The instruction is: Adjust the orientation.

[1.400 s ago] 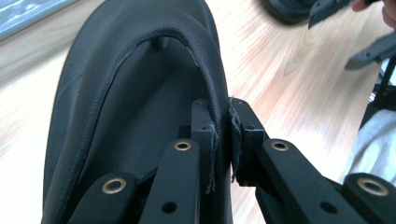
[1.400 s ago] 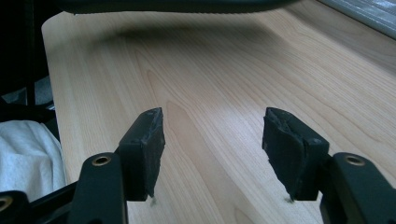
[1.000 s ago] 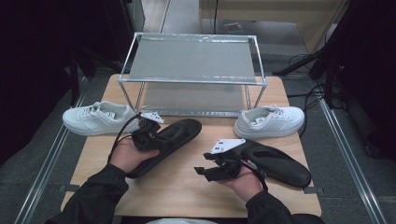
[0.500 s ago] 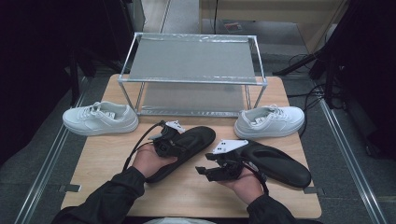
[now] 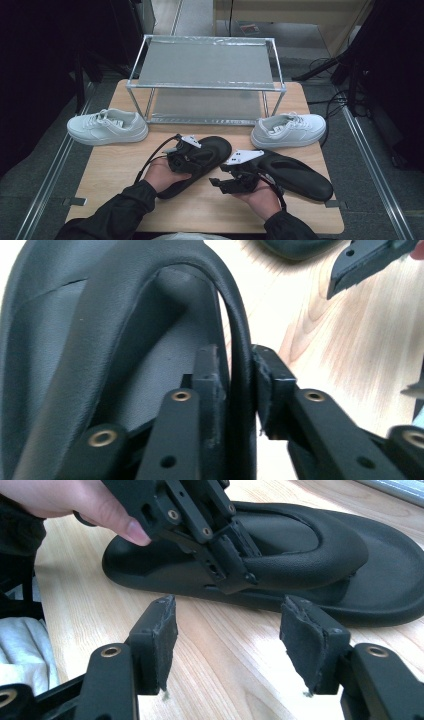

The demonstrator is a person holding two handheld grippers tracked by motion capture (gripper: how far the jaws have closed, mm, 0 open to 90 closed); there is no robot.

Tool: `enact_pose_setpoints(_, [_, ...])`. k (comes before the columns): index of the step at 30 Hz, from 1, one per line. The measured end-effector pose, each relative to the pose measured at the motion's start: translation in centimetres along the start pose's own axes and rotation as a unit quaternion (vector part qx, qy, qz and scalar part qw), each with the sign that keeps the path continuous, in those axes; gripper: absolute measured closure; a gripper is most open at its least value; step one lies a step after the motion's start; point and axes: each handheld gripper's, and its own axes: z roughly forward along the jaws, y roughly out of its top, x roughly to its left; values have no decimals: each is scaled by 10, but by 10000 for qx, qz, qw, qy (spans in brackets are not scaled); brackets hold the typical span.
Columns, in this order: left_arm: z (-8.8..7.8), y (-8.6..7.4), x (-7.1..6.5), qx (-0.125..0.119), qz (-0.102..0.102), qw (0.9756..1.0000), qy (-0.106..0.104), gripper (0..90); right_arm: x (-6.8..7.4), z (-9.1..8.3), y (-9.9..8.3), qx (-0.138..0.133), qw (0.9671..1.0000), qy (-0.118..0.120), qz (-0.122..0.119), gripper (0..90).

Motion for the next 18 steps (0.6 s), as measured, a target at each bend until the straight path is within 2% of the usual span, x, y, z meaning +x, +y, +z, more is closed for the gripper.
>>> enact_pose_setpoints(1, [-4, -1, 2, -22, -14, 10000, 5, 653, -1, 0, 0, 6, 10000, -3, 12, 408])
enact_pose_setpoints(3, [-6, -1, 2, -47, -41, 10000, -5, 634, -1, 0, 0, 9, 10000, -2, 13, 409])
enact_pose_setpoints(5, [-18, -3, 3, -110, -15, 9999, -31, 587, -1, 1, 0, 12, 10000, -9, 12, 409])
enact_pose_setpoints(6, [-18, -3, 3, -110, -15, 9999, -31, 577, -1, 1, 0, 12, 10000, -9, 12, 409])
enact_pose_setpoints(9, [-34, -6, 4, -232, 107, 9997, -49, 544, -1, 1, 0, -14, 10000, -29, 2, 409])
enact_pose_setpoints(12, [-48, -10, 10, -389, 80, 9992, -54, 537, 0, 3, 1, -18, 10000, -62, 7, 409])
enact_pose_setpoints(16, [-64, -16, 20, -509, -47, 9987, 38, 553, 2, 7, 1, -31, 9999, -124, -51, 419])
enact_pose_setpoints(18, [-72, -18, 23, -605, -90, 9981, 2, 673, 2, 9, 2, -5, 9998, -159, -77, 432])
